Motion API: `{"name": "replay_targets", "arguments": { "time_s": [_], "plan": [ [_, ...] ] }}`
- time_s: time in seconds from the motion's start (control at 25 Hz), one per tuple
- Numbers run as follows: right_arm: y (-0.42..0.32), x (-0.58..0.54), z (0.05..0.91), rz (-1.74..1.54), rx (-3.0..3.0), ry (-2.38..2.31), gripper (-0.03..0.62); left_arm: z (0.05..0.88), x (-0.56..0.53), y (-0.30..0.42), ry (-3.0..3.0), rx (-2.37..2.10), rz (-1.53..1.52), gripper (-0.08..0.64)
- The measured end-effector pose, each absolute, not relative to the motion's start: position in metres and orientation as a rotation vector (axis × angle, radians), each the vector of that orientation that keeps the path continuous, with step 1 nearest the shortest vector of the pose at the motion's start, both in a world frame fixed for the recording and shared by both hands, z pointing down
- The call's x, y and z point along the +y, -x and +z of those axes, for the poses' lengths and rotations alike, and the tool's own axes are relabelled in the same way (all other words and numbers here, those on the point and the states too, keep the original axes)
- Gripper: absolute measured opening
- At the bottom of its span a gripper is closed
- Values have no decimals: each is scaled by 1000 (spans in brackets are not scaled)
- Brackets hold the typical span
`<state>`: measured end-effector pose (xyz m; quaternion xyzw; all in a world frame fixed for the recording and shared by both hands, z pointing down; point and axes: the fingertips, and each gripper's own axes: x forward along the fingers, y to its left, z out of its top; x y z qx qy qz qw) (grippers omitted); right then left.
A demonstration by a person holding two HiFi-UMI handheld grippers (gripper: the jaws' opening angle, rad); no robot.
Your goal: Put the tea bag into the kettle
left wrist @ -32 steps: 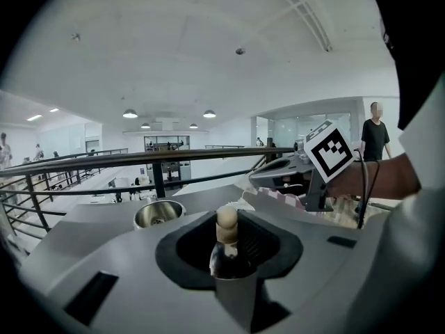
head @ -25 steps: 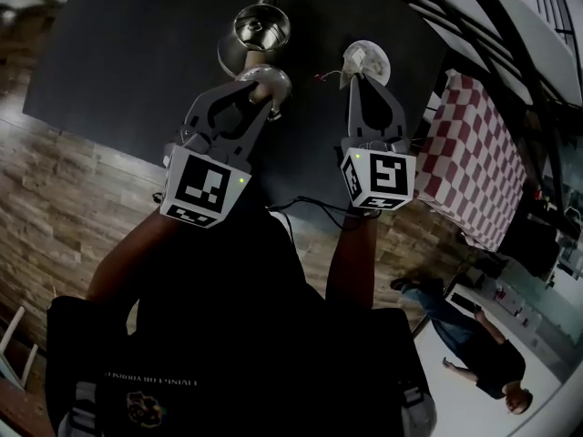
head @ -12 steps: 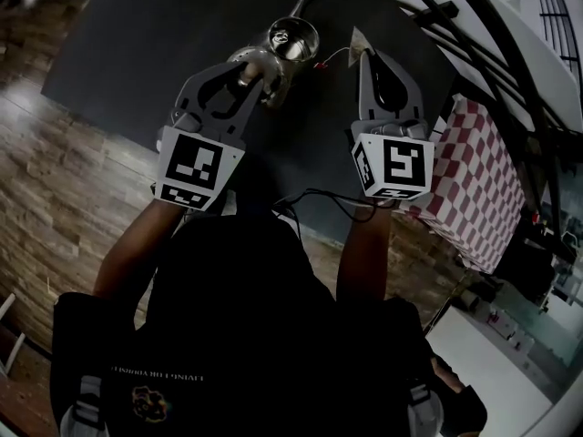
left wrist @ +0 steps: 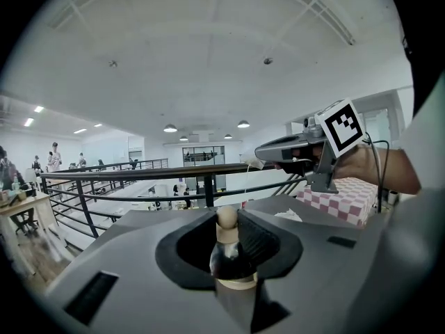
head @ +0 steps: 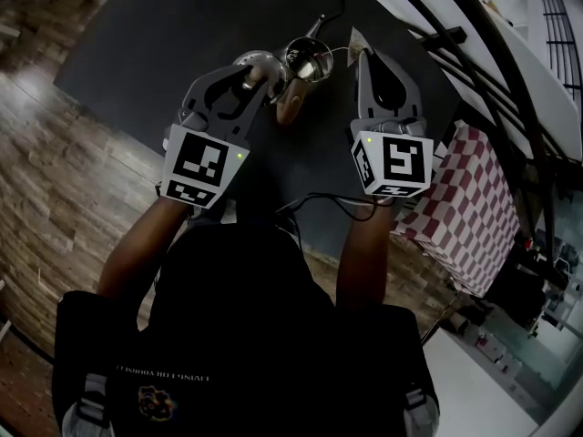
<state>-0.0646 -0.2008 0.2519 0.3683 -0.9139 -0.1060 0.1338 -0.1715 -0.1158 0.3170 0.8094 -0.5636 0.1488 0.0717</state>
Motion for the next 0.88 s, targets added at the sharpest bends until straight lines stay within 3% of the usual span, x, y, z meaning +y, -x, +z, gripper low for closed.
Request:
{"name": "replay_targets", "arguments": {
  "time_s": [0.76,0.8,0.84,0.88],
  "plan": [
    [82,-217,314,-89,-2662,-975,25,332,-126,173,-2401,-1701,483,100],
    [83,-217,314,-45,-2687,-972,201,332,-126,174,-2401,-1701,482,100],
    [84,-217,313,-5,-2709,-972,299,332,-126,174,-2401,-1700,481,100],
    [83,-217,312,23,-2726,-974,301,332,-126,174,-2400,-1699,480,100]
  ]
}}
